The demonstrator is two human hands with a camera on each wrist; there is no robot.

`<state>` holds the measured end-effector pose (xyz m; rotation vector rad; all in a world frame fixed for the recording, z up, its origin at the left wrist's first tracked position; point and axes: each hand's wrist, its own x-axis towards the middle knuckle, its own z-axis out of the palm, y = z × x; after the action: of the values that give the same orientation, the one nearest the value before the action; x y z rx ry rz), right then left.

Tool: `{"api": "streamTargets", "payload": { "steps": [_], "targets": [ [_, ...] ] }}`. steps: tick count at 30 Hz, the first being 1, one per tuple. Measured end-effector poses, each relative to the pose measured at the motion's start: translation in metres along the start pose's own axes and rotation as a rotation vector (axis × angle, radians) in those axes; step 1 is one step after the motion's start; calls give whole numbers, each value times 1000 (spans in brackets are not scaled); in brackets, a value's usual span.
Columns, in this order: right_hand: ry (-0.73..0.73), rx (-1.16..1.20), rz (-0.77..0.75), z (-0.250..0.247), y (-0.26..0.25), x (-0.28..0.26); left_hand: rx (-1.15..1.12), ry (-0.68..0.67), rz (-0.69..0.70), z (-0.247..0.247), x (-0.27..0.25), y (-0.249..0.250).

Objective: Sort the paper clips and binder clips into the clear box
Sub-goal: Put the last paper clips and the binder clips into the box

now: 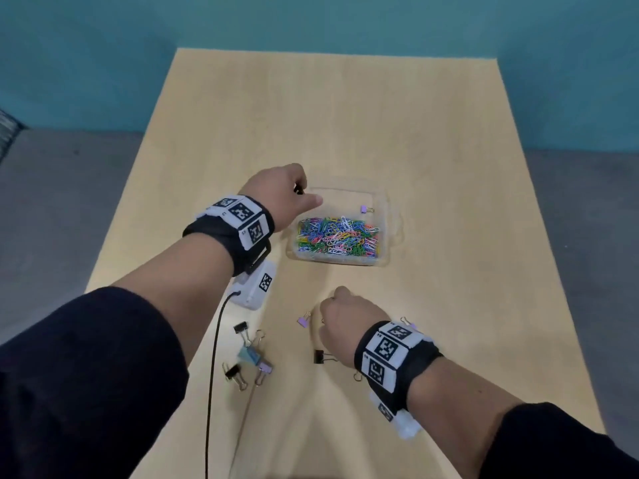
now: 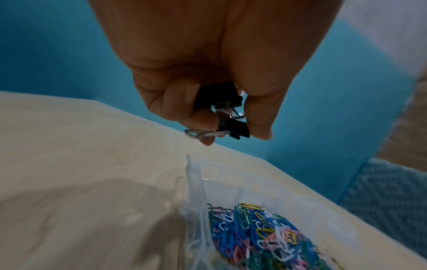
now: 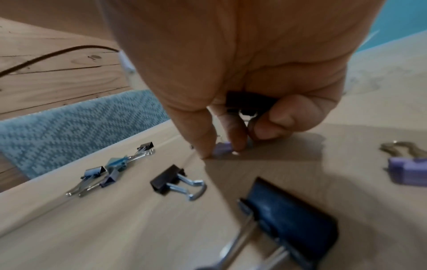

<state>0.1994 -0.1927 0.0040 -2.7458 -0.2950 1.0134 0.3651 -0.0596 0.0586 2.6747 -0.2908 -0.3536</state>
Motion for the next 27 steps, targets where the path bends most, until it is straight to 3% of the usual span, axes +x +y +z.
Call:
{"api": "streamTargets", "payload": {
  "steps": [5, 10, 14, 22, 24, 27],
  "targets": [
    [-25, 14, -61, -22, 18, -11, 102, -122, 53, 15, 40, 25],
    [274, 109, -46, -78, 54, -8, -42, -43, 59, 0, 24, 14],
    [429, 97, -35, -129, 70, 24, -143, 13, -103, -17, -38, -37],
    [381, -279, -90, -157, 60, 84, 42, -298, -328, 21, -205, -82],
    [362, -323, -84, -157, 56, 83, 41, -302, -373, 40, -228, -78],
    [474, -320, -143, -147, 41, 64, 20, -213, -421, 66, -242, -70]
  ]
}}
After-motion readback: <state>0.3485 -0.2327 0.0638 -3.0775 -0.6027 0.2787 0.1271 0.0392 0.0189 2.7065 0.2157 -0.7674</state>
